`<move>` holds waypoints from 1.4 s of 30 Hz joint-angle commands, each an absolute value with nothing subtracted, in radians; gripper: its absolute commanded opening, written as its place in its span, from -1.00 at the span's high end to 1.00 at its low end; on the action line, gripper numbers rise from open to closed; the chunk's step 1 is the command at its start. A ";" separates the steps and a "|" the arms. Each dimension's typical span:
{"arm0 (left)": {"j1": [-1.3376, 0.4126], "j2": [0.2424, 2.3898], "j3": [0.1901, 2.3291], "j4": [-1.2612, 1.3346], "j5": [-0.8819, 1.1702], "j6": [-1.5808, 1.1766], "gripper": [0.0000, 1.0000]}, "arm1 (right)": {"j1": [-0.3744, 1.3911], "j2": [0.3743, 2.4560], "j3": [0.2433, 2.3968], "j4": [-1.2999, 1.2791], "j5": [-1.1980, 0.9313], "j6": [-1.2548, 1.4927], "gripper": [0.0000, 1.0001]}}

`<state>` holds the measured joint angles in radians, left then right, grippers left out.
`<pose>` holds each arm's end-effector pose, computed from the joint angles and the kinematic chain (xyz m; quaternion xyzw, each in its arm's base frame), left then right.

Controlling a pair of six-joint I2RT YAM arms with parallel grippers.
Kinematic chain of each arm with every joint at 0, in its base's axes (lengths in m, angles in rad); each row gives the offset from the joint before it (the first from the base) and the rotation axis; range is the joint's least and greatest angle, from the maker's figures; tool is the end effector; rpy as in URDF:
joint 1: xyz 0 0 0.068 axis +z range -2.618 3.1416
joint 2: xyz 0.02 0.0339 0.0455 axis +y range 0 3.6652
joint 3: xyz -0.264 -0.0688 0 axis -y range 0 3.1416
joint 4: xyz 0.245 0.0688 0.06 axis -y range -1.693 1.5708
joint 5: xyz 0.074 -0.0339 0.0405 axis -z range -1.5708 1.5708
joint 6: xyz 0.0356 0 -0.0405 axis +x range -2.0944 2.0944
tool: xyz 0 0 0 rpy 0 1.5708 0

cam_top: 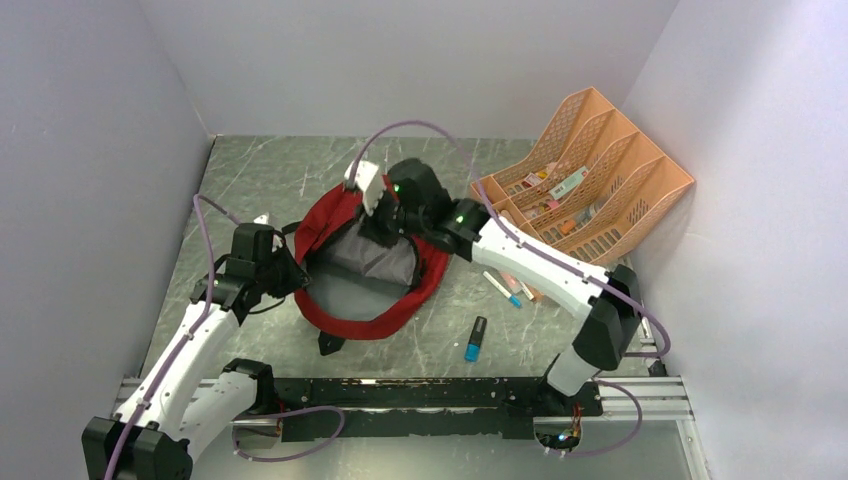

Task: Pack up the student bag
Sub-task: Adjust the student bag at the center of the board.

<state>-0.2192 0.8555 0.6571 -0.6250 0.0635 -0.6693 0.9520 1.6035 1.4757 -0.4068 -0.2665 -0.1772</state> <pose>0.1687 -0.0399 0.2430 -0.1964 0.9096 -0.1835 0.3168 0.2084 0.3089 0.3504 -0.5163 0.6922 0.2923 0.4109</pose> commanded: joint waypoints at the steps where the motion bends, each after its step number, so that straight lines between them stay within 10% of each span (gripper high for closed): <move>1: -0.216 0.842 0.653 -0.605 0.071 -0.659 0.90 | 0.808 1.702 1.571 -0.350 -0.091 -0.049 0.75; 16: -0.216 0.831 0.660 -0.620 0.072 -0.655 0.90 | 0.608 2.026 1.755 -0.615 -0.336 -0.039 1.00; 42: -0.216 0.821 0.694 -0.670 0.028 -0.652 0.90 | 0.888 1.789 1.404 -0.501 -0.564 0.172 1.00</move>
